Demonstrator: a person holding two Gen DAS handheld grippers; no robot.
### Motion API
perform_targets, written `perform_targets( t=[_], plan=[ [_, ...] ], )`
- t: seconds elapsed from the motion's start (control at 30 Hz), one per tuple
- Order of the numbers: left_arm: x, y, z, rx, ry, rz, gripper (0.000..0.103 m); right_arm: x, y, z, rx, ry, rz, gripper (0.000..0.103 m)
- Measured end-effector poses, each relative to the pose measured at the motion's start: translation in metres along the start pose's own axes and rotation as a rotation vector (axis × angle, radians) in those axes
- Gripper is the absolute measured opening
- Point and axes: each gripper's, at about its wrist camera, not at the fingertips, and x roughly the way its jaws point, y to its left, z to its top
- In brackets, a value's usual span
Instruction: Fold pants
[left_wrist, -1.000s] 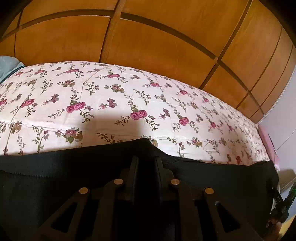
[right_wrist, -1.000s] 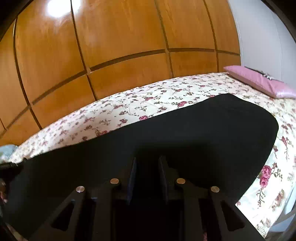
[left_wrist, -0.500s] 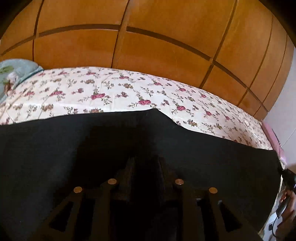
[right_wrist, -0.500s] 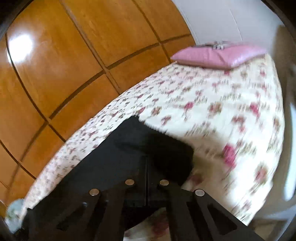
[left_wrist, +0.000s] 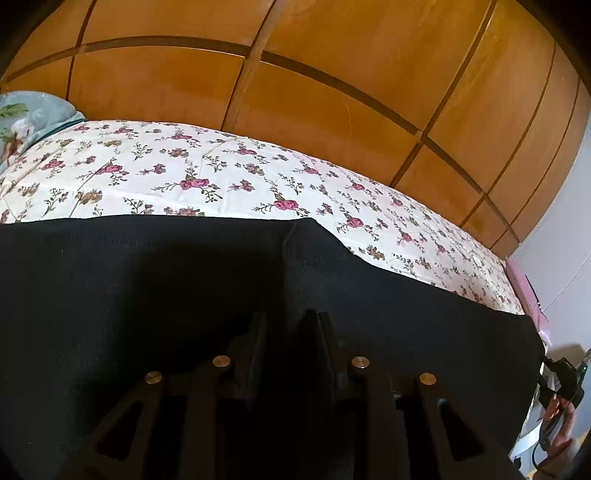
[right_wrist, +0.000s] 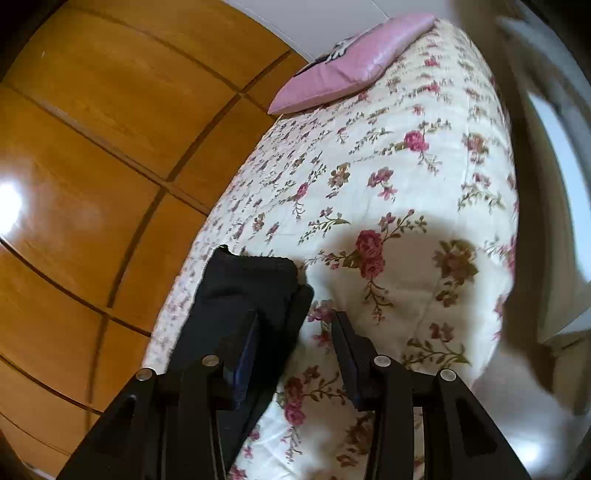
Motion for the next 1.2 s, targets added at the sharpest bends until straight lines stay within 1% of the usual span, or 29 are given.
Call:
perform_targets(
  t=[0.07,0.1,0.13,0.17,0.27,0.3,0.47,0.57,0.67,0.73,0.87,0.97,1.03,1.1,1.2],
  plan=[
    [0.0,0.001,0.0,-0.003,0.0,-0.002,0.027,0.004,-0.001,0.001,0.01,0.018,0.076,0.042],
    [0.0,0.001,0.0,-0.003,0.0,-0.002,0.027,0.011,-0.004,0.002,0.027,0.045,0.121,0.042],
    [0.0,0.001,0.0,-0.002,0.0,-0.001,0.027,0.017,-0.006,0.006,0.047,0.06,0.144,0.04],
    [0.0,0.001,0.0,-0.001,0.0,0.0,0.027,0.022,-0.012,0.007,0.088,0.057,0.164,0.034],
    [0.0,0.001,0.0,-0.002,0.0,0.001,0.027,0.026,-0.025,0.008,0.19,0.023,0.216,0.031],
    [0.0,0.001,0.0,-0.004,0.0,-0.001,0.027,0.027,-0.025,0.009,0.202,0.019,0.22,0.03],
    [0.0,0.004,0.001,-0.015,0.001,-0.015,0.027,0.027,-0.019,0.012,0.177,0.037,0.218,0.022],
    [0.0,0.006,0.001,-0.026,-0.001,-0.027,0.028,0.022,-0.016,0.016,0.204,0.039,0.23,0.021],
    [0.0,0.008,0.001,-0.038,-0.002,-0.041,0.028,0.017,0.003,0.021,0.159,0.017,0.222,0.02],
    [-0.001,0.01,0.001,-0.051,-0.005,-0.055,0.029,0.009,0.02,0.023,0.121,0.002,0.232,0.02],
    [-0.003,0.015,-0.001,-0.079,-0.017,-0.087,0.029,-0.012,0.056,0.02,0.051,-0.023,0.25,0.02],
    [-0.005,0.018,-0.001,-0.094,-0.025,-0.11,0.029,-0.028,0.088,0.014,-0.026,-0.038,0.265,0.02],
    [-0.007,0.02,-0.001,-0.102,-0.031,-0.135,0.032,-0.038,0.106,0.008,-0.078,-0.048,0.269,0.02],
    [-0.01,0.022,-0.002,-0.106,-0.047,-0.165,0.036,-0.05,0.125,0.0,-0.135,-0.058,0.265,0.02],
    [-0.016,0.026,-0.003,-0.122,-0.075,-0.203,0.039,-0.064,0.153,-0.013,-0.212,-0.068,0.278,0.02]
  ],
)
